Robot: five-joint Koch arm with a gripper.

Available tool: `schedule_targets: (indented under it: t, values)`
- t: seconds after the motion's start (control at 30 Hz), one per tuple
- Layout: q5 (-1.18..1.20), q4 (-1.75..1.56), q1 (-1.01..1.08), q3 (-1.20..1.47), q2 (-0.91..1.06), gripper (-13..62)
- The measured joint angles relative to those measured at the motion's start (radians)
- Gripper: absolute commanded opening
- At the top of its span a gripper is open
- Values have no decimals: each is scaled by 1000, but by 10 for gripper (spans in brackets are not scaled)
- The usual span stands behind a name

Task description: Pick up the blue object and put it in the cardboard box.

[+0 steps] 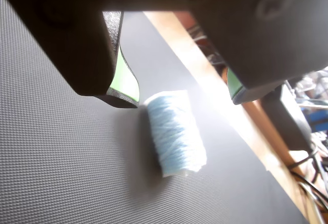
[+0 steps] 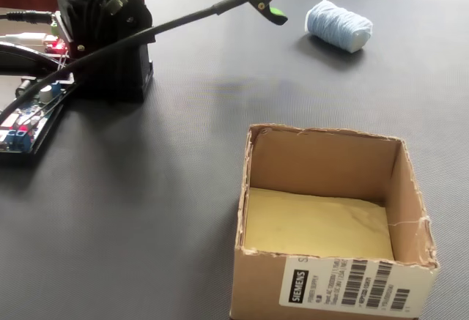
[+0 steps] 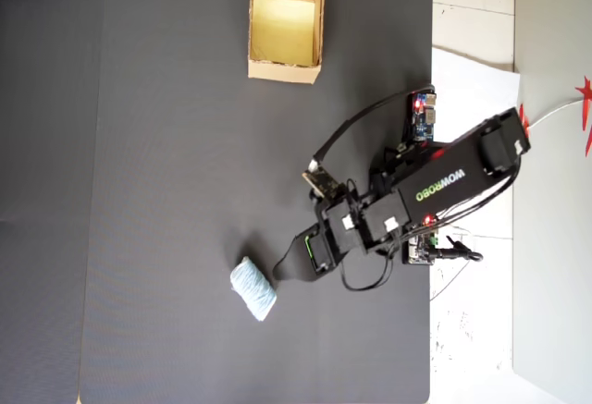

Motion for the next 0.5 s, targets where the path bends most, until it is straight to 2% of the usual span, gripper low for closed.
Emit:
schedule_targets:
  t: [0.5]
  values:
    - [-2, 109, 15, -325, -431, 313]
